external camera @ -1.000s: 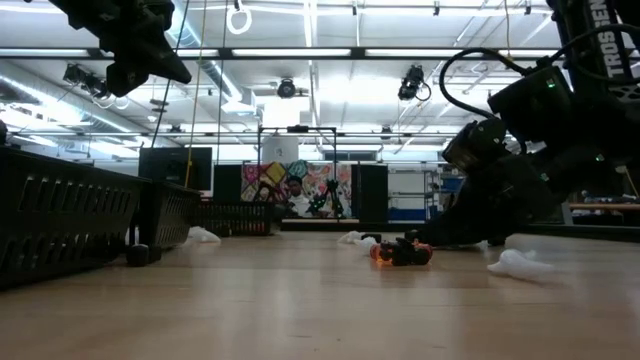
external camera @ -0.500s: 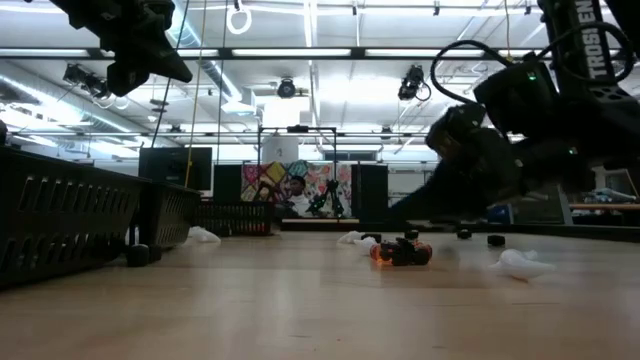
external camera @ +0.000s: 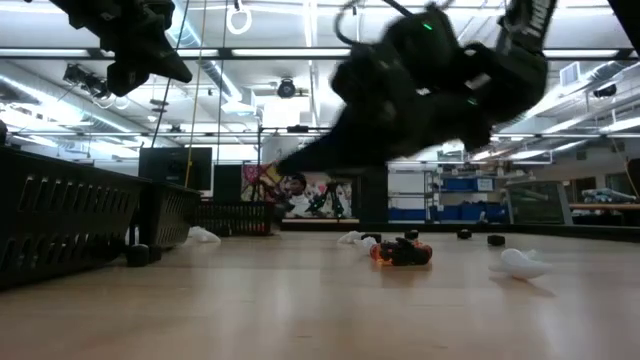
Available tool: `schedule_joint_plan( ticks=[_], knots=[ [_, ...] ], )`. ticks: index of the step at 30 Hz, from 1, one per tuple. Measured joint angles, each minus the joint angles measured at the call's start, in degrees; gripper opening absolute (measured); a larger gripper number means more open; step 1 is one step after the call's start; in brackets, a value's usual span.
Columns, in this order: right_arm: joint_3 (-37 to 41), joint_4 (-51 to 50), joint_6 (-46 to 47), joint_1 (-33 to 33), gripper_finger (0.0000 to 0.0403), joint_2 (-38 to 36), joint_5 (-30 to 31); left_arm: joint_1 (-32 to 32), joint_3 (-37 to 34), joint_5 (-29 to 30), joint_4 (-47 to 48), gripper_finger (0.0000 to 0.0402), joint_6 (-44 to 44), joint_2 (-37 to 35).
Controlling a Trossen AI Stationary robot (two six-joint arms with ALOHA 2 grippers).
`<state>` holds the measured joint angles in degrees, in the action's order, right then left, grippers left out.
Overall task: Sort Halloween decoration
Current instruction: Put the white toy into the middle black bin
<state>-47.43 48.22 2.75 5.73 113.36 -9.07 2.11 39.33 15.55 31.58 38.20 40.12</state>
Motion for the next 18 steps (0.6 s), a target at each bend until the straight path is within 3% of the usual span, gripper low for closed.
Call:
schedule_joint_plan(
  ticks=[6, 13, 18],
  knots=[
    [-8.9, -8.8, -6.7, -1.2, 0.0049, 0.2, -0.1, 0.0, 0.0, 0.0, 0.0, 0.0009, -0.6, 0.0],
    [-20.6, -9.7, -5.5, -2.2, 0.005, 8.8, -3.8, 0.0, 0.0, -0.2, 0.5, 0.0009, -2.1, 0.0],
    [-32.0, -11.5, -5.3, -1.5, 0.005, 14.8, -4.2, 0.0, 0.0, -5.9, 2.2, 0.0009, -0.4, -0.1]
  ],
)
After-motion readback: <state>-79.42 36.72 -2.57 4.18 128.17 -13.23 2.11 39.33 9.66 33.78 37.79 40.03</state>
